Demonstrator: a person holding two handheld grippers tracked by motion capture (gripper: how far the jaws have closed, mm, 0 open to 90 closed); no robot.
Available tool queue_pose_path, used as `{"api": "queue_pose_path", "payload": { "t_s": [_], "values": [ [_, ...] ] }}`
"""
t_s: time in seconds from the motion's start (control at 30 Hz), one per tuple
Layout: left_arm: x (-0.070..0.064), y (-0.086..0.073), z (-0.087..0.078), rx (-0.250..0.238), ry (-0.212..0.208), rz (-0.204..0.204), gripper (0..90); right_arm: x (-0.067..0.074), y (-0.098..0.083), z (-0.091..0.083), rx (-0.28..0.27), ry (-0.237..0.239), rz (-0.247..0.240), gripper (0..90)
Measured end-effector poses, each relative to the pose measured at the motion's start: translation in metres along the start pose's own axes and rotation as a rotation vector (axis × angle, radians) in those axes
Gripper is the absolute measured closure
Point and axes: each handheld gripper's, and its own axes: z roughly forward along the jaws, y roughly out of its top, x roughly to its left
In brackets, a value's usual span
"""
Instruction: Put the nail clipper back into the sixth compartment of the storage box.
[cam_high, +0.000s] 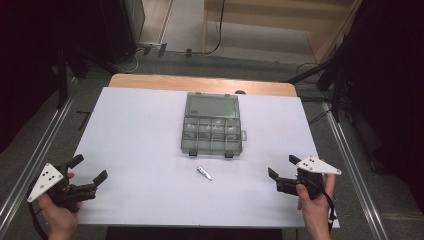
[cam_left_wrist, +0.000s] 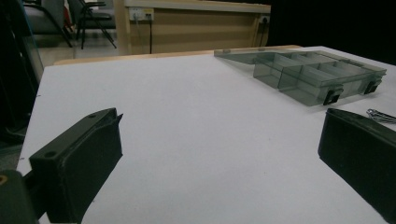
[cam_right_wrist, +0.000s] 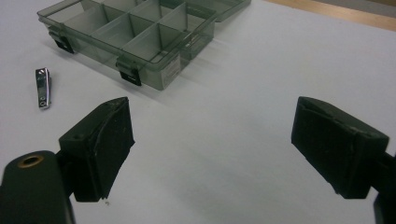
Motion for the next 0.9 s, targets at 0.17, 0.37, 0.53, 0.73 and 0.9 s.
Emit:
{"api": "queue_pose_path", "payload": {
  "t_s": [0.17, 0.37, 0.53, 0.73, 0.9],
  "values": [
    [0.0, 0.0, 0.0, 0.001, 0.0, 0.0, 0.0, 0.009, 0.013, 0.007, 0.027, 0.023, -0.033, 14.0],
    [-0.001, 0.0, 0.0, 0.0, -0.002, 0.001, 0.0, 0.016, 0.022, 0.014, 0.038, 0.044, -0.041, 14.1],
    [0.0, 0.0, 0.0, 0.001, -0.003, 0.006, 0.0, 0.024, 0.029, 0.022, 0.052, 0.065, -0.069, 14.2],
    [-0.001, 0.0, 0.0, 0.001, -0.003, 0.007, 0.0, 0.035, 0.04, 0.032, 0.088, 0.088, -0.094, 14.5],
    [-0.001, 0.0, 0.0, 0.0, -0.003, 0.006, 0.0, 0.045, 0.049, 0.042, 0.111, 0.108, -0.123, 14.6]
  ]
}}
